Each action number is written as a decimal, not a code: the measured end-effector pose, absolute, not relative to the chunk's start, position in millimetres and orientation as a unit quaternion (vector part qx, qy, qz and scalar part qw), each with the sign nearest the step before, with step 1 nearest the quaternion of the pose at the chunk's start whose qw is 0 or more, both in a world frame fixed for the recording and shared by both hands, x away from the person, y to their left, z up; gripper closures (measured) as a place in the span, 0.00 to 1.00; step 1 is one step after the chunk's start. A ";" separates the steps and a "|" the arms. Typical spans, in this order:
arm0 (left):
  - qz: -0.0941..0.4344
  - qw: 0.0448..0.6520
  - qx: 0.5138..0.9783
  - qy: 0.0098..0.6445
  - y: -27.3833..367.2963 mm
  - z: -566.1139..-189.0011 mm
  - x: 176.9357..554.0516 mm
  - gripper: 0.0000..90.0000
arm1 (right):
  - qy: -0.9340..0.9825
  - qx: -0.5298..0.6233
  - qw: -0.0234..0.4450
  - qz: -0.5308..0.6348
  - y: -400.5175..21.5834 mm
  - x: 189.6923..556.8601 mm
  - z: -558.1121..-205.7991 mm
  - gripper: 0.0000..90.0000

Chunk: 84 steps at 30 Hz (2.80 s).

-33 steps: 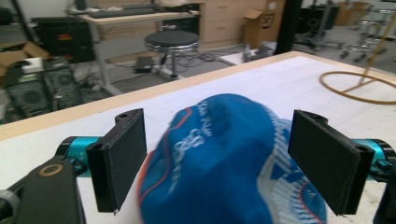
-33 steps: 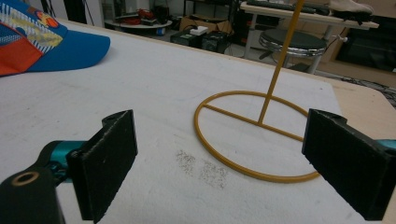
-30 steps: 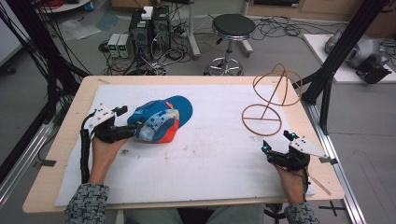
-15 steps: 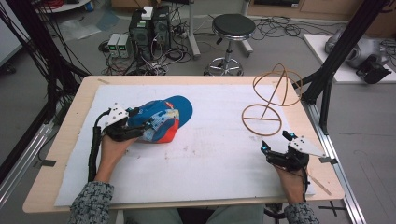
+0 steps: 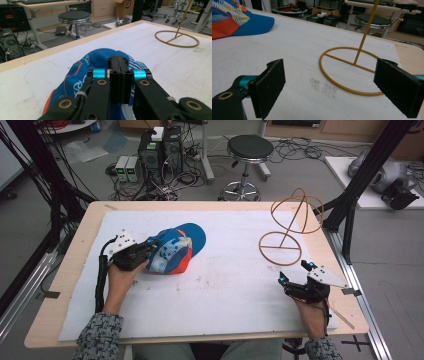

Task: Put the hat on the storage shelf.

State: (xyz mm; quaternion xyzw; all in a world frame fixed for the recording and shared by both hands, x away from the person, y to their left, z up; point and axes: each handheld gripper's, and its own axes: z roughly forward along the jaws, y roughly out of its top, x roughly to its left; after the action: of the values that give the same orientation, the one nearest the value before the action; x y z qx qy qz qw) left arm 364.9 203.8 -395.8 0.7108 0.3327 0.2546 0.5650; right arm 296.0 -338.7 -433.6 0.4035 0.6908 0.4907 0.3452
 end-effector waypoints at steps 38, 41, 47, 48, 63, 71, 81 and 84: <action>0.237 0.612 0.702 0.277 133.6 -267.8 390.7 1.00 | 0.692 0.399 0.335 0.499 -336.5 301.5 -433.9 0.10; 0.242 0.616 0.701 0.265 127.9 -255.1 394.7 1.00 | 0.692 0.401 0.334 0.499 -336.6 301.3 -433.8 0.10; 0.254 0.623 0.695 0.254 120.8 -233.0 404.3 1.00 | 0.694 0.398 0.332 0.500 -337.1 301.3 -433.8 0.10; 0.256 0.626 0.693 0.251 120.0 -229.5 406.1 1.00 | 0.694 0.398 0.332 0.500 -337.0 301.3 -433.7 0.10; 0.287 0.640 0.674 0.230 97.2 -179.1 428.7 1.00 | 0.690 0.400 0.332 0.503 -339.5 301.0 -434.3 0.10; 0.288 0.650 0.668 0.220 79.0 -154.0 440.1 1.00 | 0.686 0.404 0.333 0.505 -341.7 300.4 -433.9 0.11; 0.282 0.667 0.664 0.186 52.0 -132.1 446.5 1.00 | 0.687 0.402 0.330 0.508 -339.3 304.9 -434.4 0.10; 0.281 0.669 0.664 0.181 47.1 -128.3 447.8 1.00 | 0.686 0.404 0.328 0.509 -340.5 304.9 -434.3 0.10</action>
State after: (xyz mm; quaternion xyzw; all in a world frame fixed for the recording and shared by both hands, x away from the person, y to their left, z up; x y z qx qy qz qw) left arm 447.8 47.1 -128.3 0.6642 0.1811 0.2810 0.6687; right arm 304.9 -340.5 -434.3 0.4037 0.6859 0.5092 0.3276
